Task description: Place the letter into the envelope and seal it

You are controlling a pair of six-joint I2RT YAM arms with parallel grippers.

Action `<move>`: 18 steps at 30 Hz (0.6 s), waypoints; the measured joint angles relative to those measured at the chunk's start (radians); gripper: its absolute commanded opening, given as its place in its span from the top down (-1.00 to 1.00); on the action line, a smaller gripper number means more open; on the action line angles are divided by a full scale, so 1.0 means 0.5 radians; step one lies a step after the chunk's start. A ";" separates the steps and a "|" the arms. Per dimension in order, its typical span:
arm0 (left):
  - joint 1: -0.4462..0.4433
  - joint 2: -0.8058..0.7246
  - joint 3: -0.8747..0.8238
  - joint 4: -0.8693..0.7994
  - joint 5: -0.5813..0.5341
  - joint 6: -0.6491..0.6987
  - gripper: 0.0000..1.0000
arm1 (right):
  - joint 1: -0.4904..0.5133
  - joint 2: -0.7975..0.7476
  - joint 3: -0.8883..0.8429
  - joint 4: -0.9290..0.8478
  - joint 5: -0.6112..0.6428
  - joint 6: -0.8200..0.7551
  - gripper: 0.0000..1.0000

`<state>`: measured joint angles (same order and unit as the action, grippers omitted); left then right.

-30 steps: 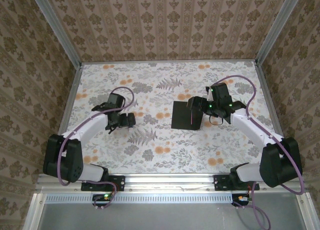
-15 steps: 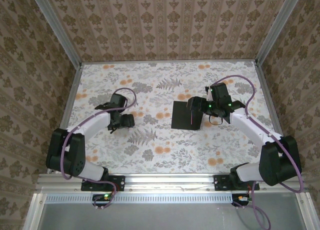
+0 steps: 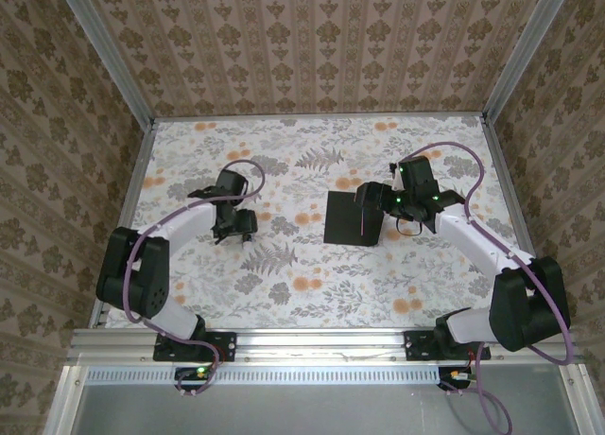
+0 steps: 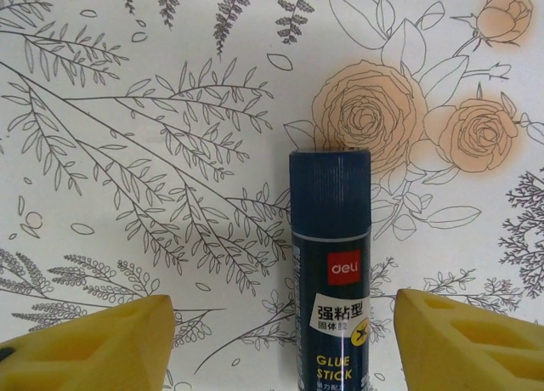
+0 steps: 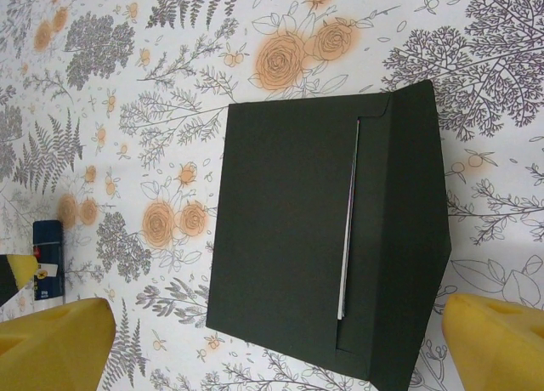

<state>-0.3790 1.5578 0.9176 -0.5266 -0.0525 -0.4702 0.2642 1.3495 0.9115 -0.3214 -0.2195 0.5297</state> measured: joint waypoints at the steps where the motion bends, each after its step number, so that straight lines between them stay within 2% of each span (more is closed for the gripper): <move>1: -0.004 0.008 0.003 0.001 0.001 0.001 -0.32 | 0.000 -0.001 -0.001 0.000 0.000 0.000 -1.00; 18: -0.064 0.113 0.066 -0.026 -0.001 0.006 -0.16 | -0.013 -0.043 -0.064 -0.004 -0.001 0.001 -1.00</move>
<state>-0.4110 1.6142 0.9508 -0.5396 -0.0528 -0.4671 0.2577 1.3277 0.8795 -0.3233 -0.2199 0.5301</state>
